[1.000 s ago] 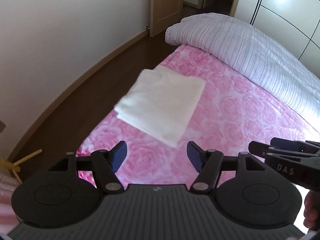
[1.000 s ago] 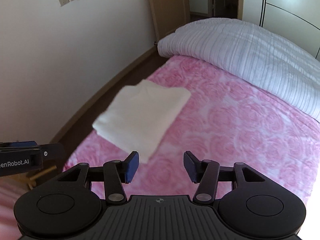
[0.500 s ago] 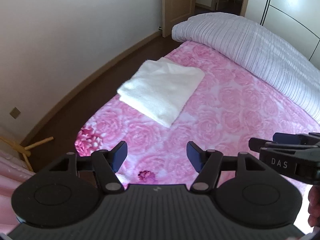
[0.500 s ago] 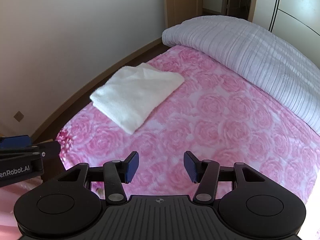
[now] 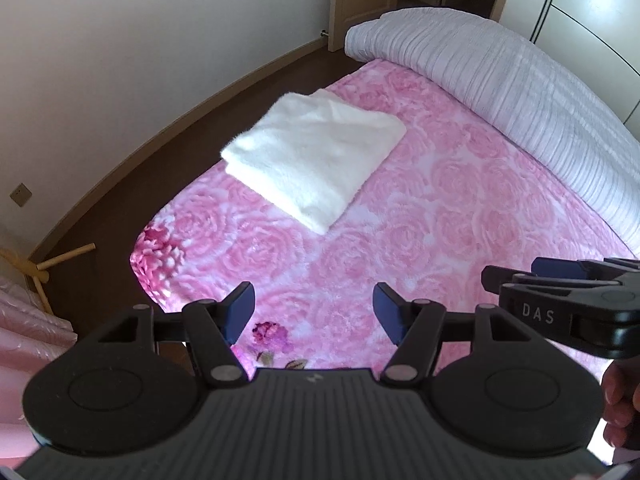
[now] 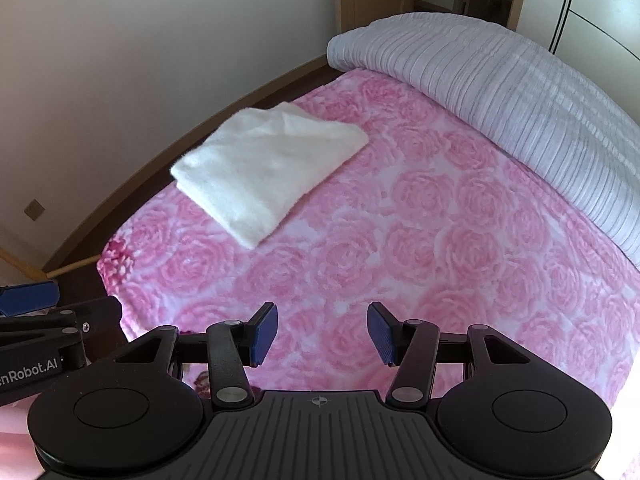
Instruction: Fold clothes
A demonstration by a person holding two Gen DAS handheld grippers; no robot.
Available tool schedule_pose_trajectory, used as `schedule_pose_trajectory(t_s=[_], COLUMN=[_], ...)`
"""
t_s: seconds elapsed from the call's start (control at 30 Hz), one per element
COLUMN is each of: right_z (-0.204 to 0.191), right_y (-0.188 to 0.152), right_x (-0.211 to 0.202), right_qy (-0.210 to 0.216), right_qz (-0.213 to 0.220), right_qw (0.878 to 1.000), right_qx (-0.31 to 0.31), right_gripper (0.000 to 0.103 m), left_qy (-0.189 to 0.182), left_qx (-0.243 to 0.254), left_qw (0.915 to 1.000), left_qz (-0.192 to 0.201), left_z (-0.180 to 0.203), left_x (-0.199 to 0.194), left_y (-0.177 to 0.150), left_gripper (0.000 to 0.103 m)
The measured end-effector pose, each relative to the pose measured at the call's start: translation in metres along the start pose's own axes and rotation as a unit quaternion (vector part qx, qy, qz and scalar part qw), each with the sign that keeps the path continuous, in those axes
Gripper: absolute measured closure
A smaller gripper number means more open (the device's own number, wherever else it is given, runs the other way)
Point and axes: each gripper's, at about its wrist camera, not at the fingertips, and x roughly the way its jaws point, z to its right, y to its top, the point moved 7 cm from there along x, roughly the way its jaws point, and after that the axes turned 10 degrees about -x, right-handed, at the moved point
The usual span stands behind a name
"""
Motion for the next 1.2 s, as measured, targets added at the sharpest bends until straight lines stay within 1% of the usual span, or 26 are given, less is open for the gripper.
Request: schedule_pose_trajectory(t_s=[0.37,0.63,0.83,1.0,1.2], right_z=[0.007,0.008,0.008,0.009,0.01], right_y=[0.032,0.047,0.055,0.062,0.058], right_x=[0.028,0.042,0.046,0.049,0.04], right_qy=[0.004,0.013,0.017,0.021,0.025], right_qz=[-0.004,-0.008,-0.005,-0.003,0.005], right_qw=[1.0,0.999,0.999,0.999,0.999], right_qx=[-0.027,-0.037,-0.041,-0.044,-0.045], right_gripper=[0.049,0.049,0.049,0.049,0.049], left_qy=[0.009,0.021,0.029,0.032,0.038], left_qx=[-0.011,-0.024,-0.031,-0.039,-0.039], left_qw=[0.9998,0.9993,0.999,0.9986,0.9985], left_qz=[-0.012,-0.02,-0.017,-0.015,-0.003], left_z=[0.006,0.003,0.001,-0.001,0.0], left_x=[0.027,0.042,0.044,0.042,0.031], left_y=[0.022,0.034,0.041,0.041,0.035], left_gripper=[0.041,0.041,0.041,0.041,0.041])
